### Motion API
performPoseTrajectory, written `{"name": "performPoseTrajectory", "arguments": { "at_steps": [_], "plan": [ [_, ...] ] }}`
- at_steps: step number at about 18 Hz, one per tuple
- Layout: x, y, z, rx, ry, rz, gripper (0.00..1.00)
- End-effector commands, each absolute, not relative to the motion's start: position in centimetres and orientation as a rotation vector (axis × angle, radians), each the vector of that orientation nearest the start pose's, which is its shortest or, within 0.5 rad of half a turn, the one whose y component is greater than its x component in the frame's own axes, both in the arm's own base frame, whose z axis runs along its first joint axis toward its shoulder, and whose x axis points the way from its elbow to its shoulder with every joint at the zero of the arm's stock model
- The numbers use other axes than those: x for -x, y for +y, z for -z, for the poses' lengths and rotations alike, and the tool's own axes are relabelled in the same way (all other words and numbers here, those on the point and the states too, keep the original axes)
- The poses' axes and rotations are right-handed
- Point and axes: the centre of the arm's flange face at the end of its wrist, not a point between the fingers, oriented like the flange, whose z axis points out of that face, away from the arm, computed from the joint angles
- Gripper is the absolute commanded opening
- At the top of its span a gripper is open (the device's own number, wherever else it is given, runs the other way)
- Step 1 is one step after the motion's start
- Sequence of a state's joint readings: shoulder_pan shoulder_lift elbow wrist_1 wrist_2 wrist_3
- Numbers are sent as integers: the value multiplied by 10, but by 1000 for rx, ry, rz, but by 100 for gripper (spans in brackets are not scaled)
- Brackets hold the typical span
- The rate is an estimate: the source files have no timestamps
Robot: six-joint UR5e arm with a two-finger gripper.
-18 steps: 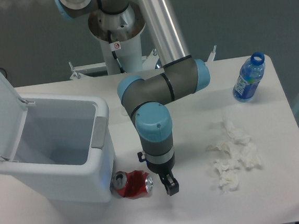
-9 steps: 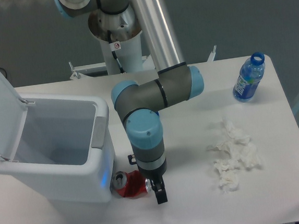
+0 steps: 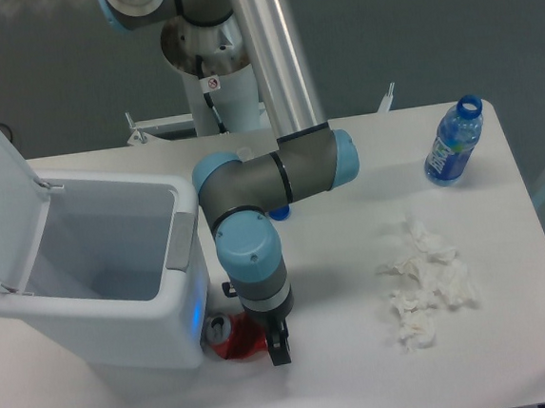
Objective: Pick up the cans
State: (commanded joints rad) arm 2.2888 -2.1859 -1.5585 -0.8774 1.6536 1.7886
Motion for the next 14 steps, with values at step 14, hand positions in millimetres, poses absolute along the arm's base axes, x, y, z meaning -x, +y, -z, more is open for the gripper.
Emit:
{"name": "performPoseTrajectory", "arguments": {
  "at_steps": [14],
  "plan": [
    [345, 596, -190, 2764, 1651, -184, 100]
  ]
}}
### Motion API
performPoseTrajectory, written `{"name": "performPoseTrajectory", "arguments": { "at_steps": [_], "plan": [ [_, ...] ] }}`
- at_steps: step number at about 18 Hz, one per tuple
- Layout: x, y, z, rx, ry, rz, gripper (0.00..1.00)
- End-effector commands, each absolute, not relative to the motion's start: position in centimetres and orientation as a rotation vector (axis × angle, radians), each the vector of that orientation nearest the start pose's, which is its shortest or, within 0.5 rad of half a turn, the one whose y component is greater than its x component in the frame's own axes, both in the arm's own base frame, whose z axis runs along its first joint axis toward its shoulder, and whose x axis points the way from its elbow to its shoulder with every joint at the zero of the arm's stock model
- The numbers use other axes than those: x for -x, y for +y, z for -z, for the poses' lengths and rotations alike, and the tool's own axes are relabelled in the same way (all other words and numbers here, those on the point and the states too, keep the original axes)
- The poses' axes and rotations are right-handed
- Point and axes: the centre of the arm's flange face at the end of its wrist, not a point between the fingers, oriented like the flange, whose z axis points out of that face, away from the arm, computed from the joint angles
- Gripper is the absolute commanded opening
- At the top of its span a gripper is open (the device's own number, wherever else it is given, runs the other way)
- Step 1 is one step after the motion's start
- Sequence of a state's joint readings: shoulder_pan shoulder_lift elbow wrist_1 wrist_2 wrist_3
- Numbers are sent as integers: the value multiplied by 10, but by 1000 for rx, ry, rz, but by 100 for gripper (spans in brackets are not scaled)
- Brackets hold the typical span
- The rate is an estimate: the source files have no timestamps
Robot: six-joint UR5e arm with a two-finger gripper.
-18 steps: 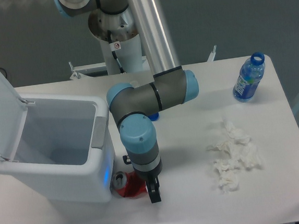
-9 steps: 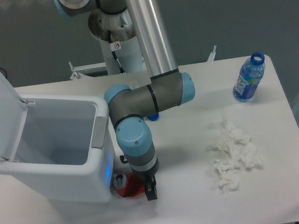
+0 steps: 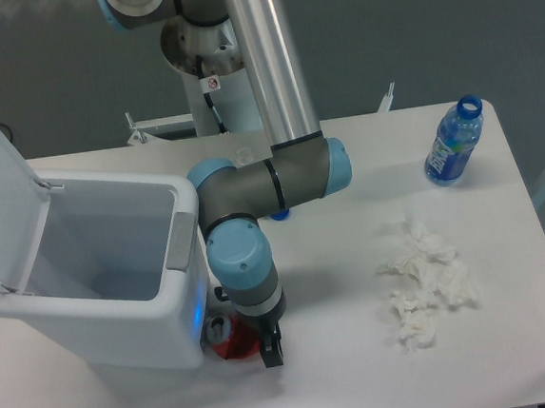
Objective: Pick up the cans
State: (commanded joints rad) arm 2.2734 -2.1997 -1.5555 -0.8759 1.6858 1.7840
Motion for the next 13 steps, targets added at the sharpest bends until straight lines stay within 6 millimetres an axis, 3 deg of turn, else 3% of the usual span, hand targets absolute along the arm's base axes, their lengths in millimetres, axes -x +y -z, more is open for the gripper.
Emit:
{"name": "performPoseTrajectory", "arguments": {
  "at_steps": [13],
  "plan": [
    [335, 606, -187, 2780, 1684, -203, 99]
  ]
}}
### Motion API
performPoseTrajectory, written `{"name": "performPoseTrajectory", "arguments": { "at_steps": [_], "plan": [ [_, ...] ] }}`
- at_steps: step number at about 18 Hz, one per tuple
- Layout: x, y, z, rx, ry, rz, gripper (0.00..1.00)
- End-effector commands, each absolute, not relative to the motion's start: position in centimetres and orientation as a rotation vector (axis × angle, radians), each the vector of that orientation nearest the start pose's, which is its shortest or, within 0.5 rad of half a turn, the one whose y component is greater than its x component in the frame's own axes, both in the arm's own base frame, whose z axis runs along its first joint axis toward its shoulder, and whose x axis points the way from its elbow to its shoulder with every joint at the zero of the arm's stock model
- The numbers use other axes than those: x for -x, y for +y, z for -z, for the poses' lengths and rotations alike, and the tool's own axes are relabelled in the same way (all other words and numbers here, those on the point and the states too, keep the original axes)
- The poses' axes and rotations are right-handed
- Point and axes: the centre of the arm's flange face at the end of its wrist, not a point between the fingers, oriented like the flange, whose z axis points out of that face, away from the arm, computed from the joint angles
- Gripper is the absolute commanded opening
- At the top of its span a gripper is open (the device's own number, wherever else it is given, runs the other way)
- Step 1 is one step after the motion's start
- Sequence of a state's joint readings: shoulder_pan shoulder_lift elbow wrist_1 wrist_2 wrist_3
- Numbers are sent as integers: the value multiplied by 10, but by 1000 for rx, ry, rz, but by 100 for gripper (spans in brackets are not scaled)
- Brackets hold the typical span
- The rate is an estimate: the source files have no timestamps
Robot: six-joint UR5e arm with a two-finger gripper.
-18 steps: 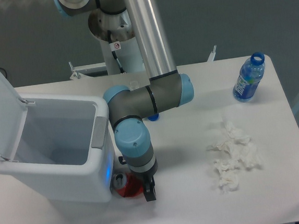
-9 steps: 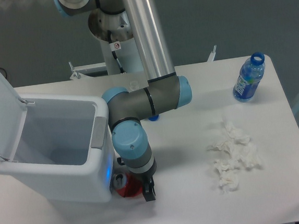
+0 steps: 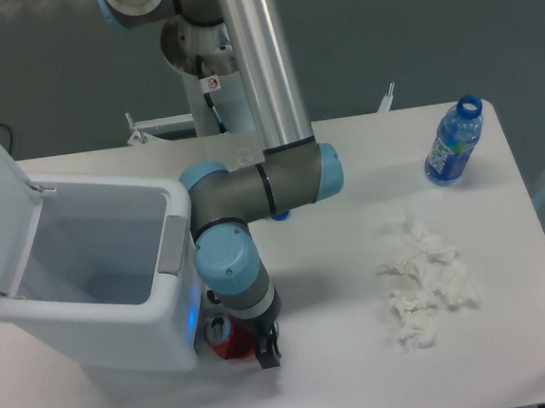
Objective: Pick up the cans
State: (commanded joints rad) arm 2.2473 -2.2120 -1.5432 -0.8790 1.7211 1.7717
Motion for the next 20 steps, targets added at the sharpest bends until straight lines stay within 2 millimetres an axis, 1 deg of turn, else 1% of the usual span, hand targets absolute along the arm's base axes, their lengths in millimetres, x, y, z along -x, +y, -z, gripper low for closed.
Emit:
{"name": "performPoseTrajectory", "arguments": {
  "at_steps": [6, 8, 11, 13, 15, 16, 17, 20],
  "plan": [
    [333, 606, -187, 2770, 1682, -196, 99],
    [332, 604, -183, 2769, 1682, -185, 94],
    [332, 605, -183, 2759, 1674, -179, 87],
    [332, 604, -184, 2753, 1665, -172, 86],
    [332, 604, -184, 2755, 1664, -170, 80],
    [333, 603, -184, 2757, 1662, -168, 80],
    [333, 603, -184, 2757, 1662, -165, 78],
    [336, 601, -186, 2762, 1654, -167, 78]
  ]
}}
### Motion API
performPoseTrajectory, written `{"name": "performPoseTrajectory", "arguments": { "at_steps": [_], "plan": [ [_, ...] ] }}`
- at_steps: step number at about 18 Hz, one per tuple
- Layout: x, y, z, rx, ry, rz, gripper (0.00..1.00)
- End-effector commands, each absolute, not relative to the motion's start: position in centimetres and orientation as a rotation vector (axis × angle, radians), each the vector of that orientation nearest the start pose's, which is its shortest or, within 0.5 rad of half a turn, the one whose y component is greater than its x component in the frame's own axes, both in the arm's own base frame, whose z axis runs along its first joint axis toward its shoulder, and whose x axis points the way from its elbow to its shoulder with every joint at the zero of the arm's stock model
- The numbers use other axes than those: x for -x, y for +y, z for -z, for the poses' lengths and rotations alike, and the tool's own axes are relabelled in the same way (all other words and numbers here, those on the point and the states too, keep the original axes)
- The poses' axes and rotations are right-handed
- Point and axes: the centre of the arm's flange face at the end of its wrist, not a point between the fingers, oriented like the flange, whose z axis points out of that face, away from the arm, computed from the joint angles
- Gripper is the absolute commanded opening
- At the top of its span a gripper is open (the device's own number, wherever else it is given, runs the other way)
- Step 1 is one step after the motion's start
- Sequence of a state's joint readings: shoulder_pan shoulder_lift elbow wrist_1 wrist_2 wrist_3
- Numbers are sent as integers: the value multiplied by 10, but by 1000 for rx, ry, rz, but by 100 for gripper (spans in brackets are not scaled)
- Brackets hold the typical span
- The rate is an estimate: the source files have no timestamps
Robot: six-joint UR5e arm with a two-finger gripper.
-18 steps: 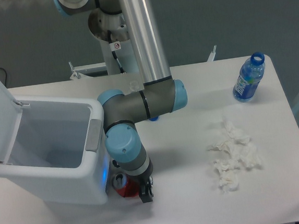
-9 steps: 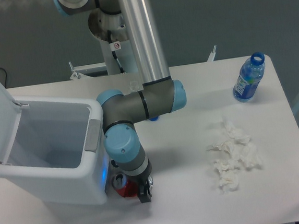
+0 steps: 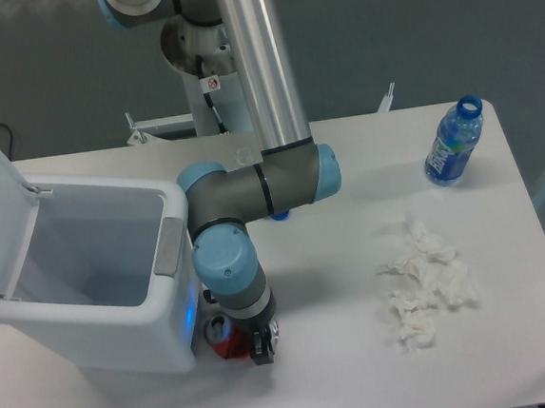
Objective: Pick up the cans
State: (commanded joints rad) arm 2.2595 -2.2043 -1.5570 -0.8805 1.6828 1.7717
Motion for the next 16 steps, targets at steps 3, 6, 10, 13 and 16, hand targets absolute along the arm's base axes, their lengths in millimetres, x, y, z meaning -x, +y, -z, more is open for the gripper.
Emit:
{"name": "performPoseTrajectory", "arguments": {
  "at_steps": [3, 6, 10, 13, 16],
  "plan": [
    [337, 600, -186, 2764, 1652, -168, 74],
    [346, 594, -191, 2773, 1631, -175, 73],
    [353, 589, -200, 2782, 1609, -193, 73],
    [358, 587, -204, 2785, 1599, -204, 73],
    [369, 586, -224, 2790, 1556, -258, 73]
  ]
}}
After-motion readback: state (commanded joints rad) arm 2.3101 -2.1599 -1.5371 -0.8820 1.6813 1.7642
